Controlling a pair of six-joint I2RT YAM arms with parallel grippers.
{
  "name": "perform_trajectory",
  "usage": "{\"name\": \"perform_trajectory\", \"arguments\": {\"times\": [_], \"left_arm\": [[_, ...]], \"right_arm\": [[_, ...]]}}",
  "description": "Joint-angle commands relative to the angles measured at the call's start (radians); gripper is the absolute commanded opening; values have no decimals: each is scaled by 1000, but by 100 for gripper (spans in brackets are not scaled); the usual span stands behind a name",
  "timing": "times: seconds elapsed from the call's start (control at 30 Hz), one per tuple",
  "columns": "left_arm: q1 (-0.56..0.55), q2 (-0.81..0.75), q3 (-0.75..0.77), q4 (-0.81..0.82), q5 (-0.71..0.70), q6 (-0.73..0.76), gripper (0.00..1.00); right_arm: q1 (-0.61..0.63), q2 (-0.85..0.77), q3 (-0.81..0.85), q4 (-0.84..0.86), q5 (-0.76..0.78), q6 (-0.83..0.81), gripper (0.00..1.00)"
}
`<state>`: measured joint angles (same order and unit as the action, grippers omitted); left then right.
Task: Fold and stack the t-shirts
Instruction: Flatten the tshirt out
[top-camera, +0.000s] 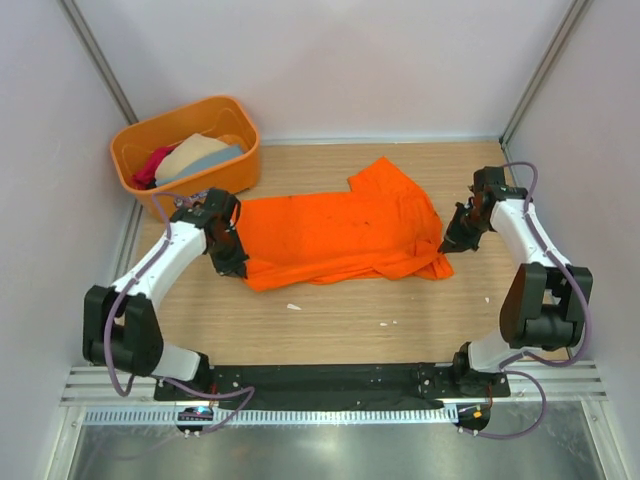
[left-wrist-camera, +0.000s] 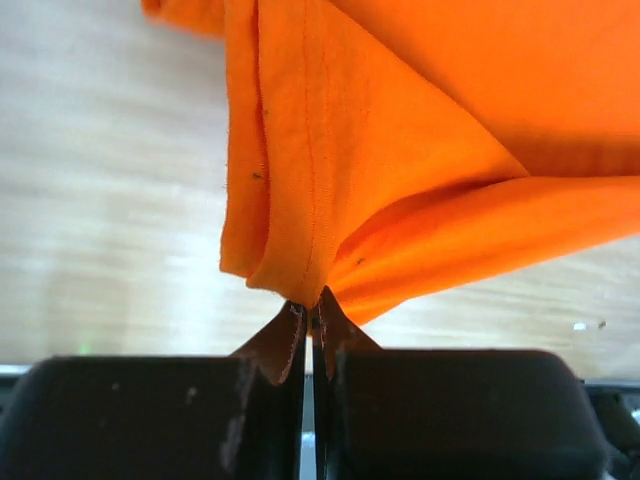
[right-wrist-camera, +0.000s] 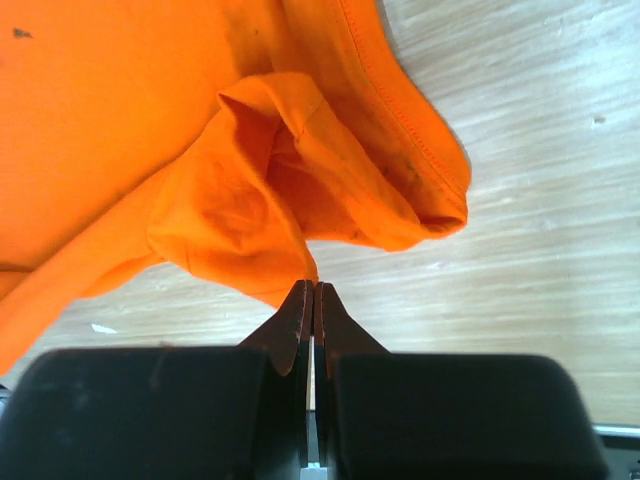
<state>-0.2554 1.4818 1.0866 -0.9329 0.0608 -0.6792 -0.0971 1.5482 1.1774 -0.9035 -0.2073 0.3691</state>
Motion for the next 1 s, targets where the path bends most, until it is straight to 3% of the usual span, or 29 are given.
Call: {"name": "perform_trajectory", "arguments": {"times": [0.0,0.1,0.13,0.2,0.27,0.3,0.33,0.37,0.47,0.5,0.63,0.77,0.97], "left_arm": [[-1,-48,-33,-60,-3,-42,0],[-2,85,137,-4,17,-20,9],[-4,229,227,-7,36,9,15],[-10,389,526,-50,43,53,23],[-30,562,709,-174,18,118,43],[-38,584,831,-207,-2,134,46],[-51,556,843,-234,-25,164,54],[-54,514,819,-225,-88,170,57],[-42,320,549,-109,-116,175,62],[-22,283,413,-81,-84,175,61],[39,189,204,80,42,158,48],[53,152,153,203,109,133,52],[50,288,238,253,226,84,53]], "right_arm": [[11,-82,14,-60,2,8,1],[11,-77,40,-52,-9,30,1],[11,-57,48,-46,-18,34,1],[11,-30,80,-43,-43,40,1],[11,-4,117,-49,-41,36,1],[11,0,126,-51,-31,30,1],[11,4,139,-52,-27,28,1],[11,4,145,-57,-26,25,1],[11,-8,143,-55,-27,25,1],[11,-13,137,-54,-29,25,1],[11,-33,101,-52,-21,16,1],[11,-37,71,-43,-36,14,1],[11,-33,74,-41,-43,16,1]]}}
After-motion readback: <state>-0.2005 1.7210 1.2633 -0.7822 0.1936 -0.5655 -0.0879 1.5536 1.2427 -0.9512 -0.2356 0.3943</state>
